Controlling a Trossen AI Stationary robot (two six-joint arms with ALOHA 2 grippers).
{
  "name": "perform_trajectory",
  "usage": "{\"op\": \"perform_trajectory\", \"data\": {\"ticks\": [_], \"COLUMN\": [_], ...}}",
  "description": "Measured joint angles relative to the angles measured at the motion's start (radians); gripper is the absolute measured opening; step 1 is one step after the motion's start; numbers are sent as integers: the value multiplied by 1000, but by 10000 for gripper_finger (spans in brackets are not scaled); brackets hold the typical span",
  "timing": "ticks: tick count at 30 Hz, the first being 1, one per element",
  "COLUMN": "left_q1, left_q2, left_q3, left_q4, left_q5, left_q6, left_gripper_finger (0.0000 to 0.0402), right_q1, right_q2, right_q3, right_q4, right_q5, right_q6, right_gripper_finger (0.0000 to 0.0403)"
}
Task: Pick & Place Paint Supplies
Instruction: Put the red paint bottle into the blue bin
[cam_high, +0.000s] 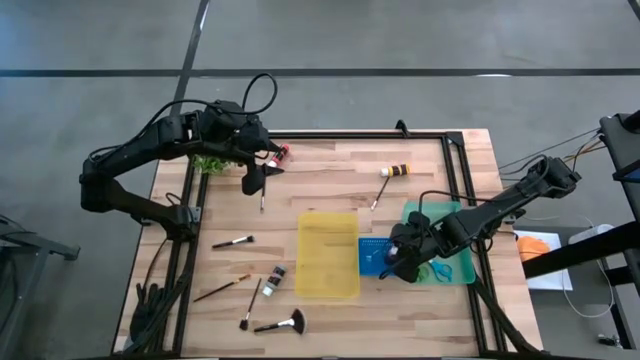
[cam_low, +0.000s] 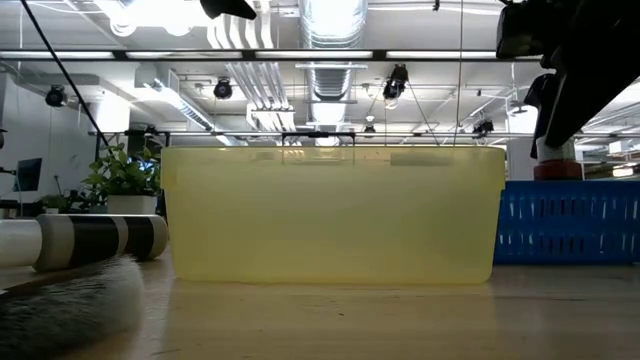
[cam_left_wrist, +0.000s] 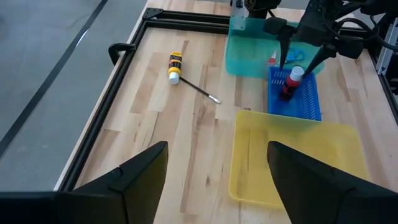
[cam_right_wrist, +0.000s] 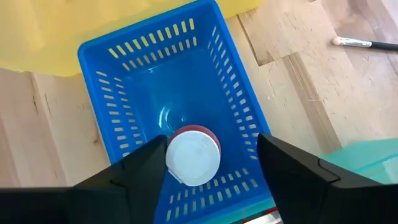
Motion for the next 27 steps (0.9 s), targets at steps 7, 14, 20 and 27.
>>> {"op": "perform_trajectory", "data": {"ticks": [7,14,20,27], "left_q1": [0,0,0,0], "left_q2": [0,0,0,0], "left_q3": [0,0,0,0], "left_q4": [0,0,-1,-1], "left_q5": [-8,-11,-11,-11], "left_q6": [8,10,9,7], "left_gripper_finger": [284,284,284,284], "right_q1": [0,6,7,6], "right_q2": [-1,-1,-1,-1], "right_q3": [17,18,18,18], "right_q4": [-2,-10,-33,-31], "right_q5": [1,1,1,1], "right_q6": [17,20,20,15], "right_gripper_finger": [250,251,251,251]}}
